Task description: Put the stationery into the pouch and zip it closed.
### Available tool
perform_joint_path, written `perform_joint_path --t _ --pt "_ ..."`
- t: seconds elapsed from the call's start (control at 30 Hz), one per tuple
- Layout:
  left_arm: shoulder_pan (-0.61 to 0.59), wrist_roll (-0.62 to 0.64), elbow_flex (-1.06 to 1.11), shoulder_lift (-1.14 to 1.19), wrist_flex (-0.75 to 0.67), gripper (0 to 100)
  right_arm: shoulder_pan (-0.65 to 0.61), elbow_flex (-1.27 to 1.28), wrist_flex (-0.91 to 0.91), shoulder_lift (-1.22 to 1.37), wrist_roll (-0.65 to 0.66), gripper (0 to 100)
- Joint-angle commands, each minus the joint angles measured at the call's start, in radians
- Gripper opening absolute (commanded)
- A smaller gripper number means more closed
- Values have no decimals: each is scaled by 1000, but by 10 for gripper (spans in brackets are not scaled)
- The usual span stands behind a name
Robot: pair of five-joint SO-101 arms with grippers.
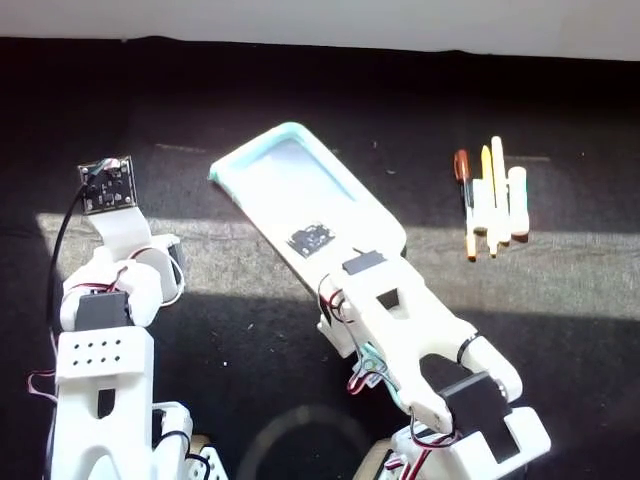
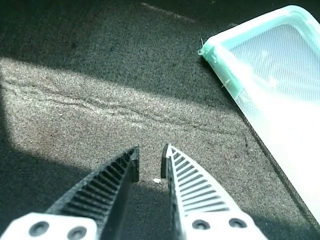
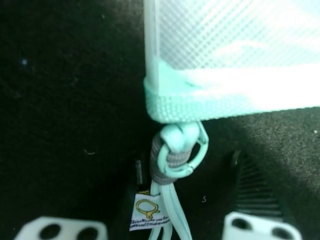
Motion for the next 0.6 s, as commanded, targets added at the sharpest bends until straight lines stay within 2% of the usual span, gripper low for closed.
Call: perform_joint_path --t 0.0,0.1,0.2,0.33,0.47,0.57 --pt "-12 -9 -5 -16 -20 108 12 -18 -12 10 -9 217" --pt "-12 -9 -5 -16 -20 108 13 -18 -10 8 -8 0" --pt "-8 -9 -4 -15 -17 108 51 -19 22 -19 -5 0" --pt "1 -8 -4 -8 -14 108 102 -19 65 -189 -3 5" --pt "108 -8 -21 -8 14 108 77 -38 59 -400 -5 5" --pt "183 -3 -71 -7 41 108 56 -137 42 -440 -8 5"
